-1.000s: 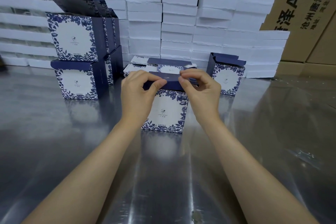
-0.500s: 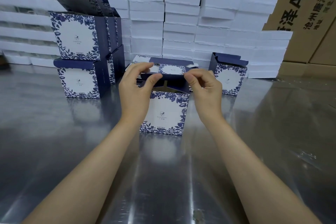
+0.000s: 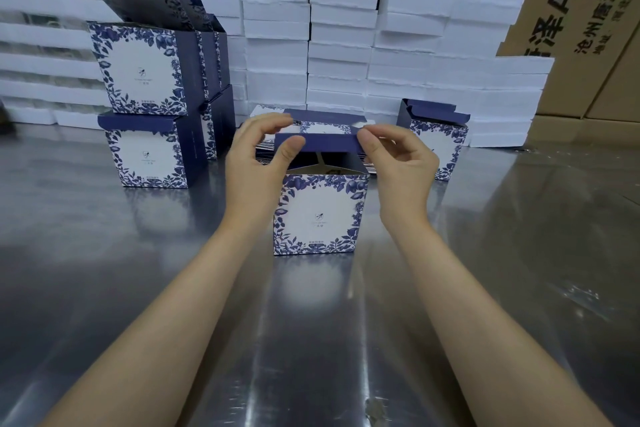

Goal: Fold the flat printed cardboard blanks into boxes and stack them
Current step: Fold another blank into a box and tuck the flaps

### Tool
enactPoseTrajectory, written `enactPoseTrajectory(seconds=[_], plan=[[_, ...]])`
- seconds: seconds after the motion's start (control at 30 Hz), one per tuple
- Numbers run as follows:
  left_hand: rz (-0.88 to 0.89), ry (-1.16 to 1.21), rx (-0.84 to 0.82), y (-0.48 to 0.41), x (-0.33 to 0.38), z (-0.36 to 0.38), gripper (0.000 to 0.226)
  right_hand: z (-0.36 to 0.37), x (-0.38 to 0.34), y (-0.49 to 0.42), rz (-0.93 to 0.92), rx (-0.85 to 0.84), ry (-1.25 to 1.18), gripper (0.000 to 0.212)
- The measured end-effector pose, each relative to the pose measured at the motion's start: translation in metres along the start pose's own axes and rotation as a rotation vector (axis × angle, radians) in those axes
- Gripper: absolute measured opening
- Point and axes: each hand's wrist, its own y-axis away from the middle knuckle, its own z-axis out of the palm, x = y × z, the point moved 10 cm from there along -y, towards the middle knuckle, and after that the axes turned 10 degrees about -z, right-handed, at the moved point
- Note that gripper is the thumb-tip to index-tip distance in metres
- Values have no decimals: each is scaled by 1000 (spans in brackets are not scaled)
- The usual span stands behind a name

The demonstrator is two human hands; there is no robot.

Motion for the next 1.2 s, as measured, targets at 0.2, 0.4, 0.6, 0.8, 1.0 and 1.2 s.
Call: enactPoseTrajectory(seconds=[0.2,0.4,0.6,0.8,1.0,1.2], plan=[[-12,-80,-70,1,-17,13,13,-6,7,3,21,27,65,23],[-62,-195,-164,5,-38,29,7,-11,29,2,79,-39,157,24],[-149,-124,-143,5,-57,25,25,-5,35,11,8,-201,296,27],[-394,130,-158,-3,-86,21,26,5,14,7,-194,-273,450,17],[-22,-220,-120,2,-44,22,36,16,23,19,-179,-495,596,37],[3,-299,-454,28,-38,65,70,29,13,18,-236,-486,779,42]])
